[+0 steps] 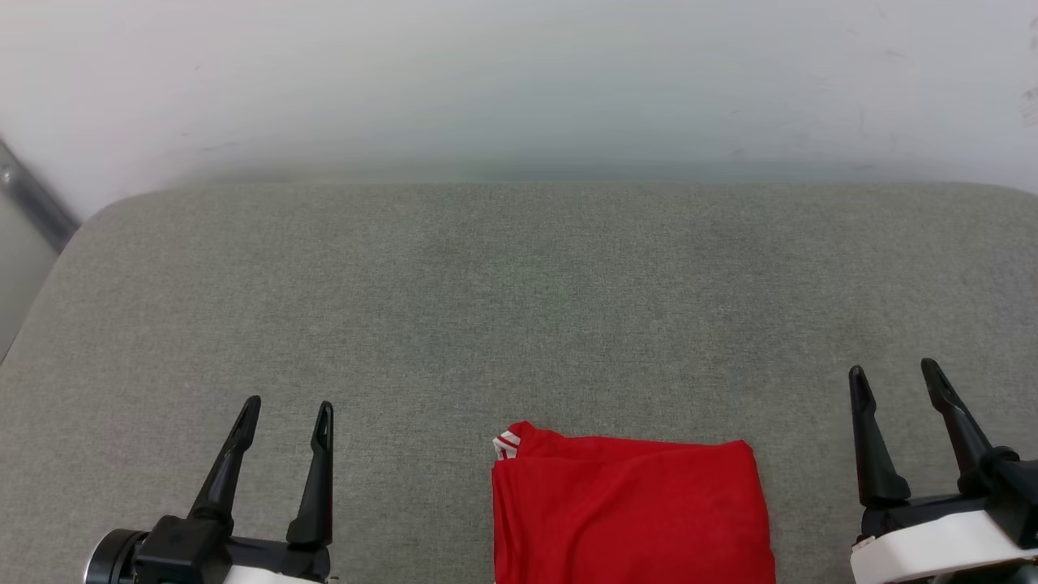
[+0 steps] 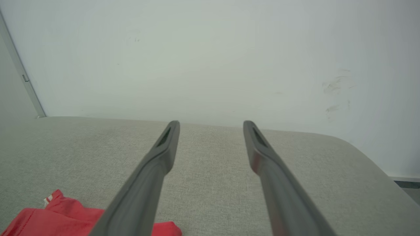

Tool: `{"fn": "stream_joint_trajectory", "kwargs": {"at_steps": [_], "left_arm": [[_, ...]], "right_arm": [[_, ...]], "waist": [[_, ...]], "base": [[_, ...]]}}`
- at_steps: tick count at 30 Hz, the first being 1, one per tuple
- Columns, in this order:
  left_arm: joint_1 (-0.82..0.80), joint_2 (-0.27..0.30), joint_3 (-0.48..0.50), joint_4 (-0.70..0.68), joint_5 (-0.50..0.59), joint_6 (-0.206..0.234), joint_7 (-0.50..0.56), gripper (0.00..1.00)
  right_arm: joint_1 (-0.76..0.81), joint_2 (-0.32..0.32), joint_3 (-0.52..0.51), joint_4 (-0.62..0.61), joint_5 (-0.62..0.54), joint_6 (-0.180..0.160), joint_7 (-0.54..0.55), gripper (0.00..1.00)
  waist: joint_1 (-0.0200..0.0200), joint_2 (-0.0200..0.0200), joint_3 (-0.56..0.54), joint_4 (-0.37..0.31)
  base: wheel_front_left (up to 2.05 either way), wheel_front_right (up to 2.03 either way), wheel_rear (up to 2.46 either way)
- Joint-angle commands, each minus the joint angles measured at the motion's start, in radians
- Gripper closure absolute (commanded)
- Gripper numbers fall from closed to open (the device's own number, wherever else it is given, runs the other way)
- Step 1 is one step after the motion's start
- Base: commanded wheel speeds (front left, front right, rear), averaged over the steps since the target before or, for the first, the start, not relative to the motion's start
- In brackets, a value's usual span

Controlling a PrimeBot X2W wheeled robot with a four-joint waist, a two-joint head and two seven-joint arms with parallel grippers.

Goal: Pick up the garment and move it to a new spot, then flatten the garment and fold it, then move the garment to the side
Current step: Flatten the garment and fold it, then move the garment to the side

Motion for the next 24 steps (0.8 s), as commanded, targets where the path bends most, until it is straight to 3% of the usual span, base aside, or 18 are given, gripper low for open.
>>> {"fn": "stream_joint_trajectory", "kwargs": {"at_steps": [1, 7, 8, 15, 20, 24], "left_arm": [[0.000, 0.004, 0.003, 0.001, 0.005, -0.001, -0.005, 0.00], [-0.001, 0.002, 0.001, 0.002, 0.008, -0.001, -0.004, 0.00], [-0.007, 0.005, -0.005, 0.000, 0.005, -0.001, -0.004, 0.00], [-0.030, 0.012, -0.015, 0.003, 0.002, -0.001, -0.004, 0.00], [-0.051, 0.011, -0.028, 0.010, 0.001, -0.001, -0.004, 0.00], [-0.068, 0.011, -0.035, 0.016, -0.001, -0.001, -0.004, 0.00]], "right_arm": [[0.006, 0.007, 0.003, 0.001, 0.005, -0.001, -0.004, 0.00], [0.019, -0.004, 0.017, 0.004, 0.027, -0.001, 0.049, 0.00], [0.031, -0.035, 0.046, -0.005, 0.070, 0.000, 0.154, 0.00], [0.063, -0.110, 0.116, -0.079, 0.203, 0.000, 0.577, 0.00], [0.073, -0.088, 0.099, -0.106, 0.223, 0.000, 0.852, 0.00], [0.047, -0.056, 0.080, -0.070, 0.202, -0.001, 0.968, 0.00]], "waist": [[0.0000, 0.0000, -0.001, 0.000], [0.0000, 0.0000, 0.001, 0.004], [0.0000, 0.0000, 0.012, 0.010], [0.0000, 0.0000, 0.051, 0.030], [0.0000, 0.0000, 0.081, 0.052], [0.0000, 0.0000, 0.102, 0.072]], "base": [[0.00, 0.00, 0.00], [0.00, 0.00, 0.00], [0.00, 0.00, 0.00], [0.00, 0.00, 0.00], [0.00, 0.00, 0.00], [0.00, 0.00, 0.00]]}}
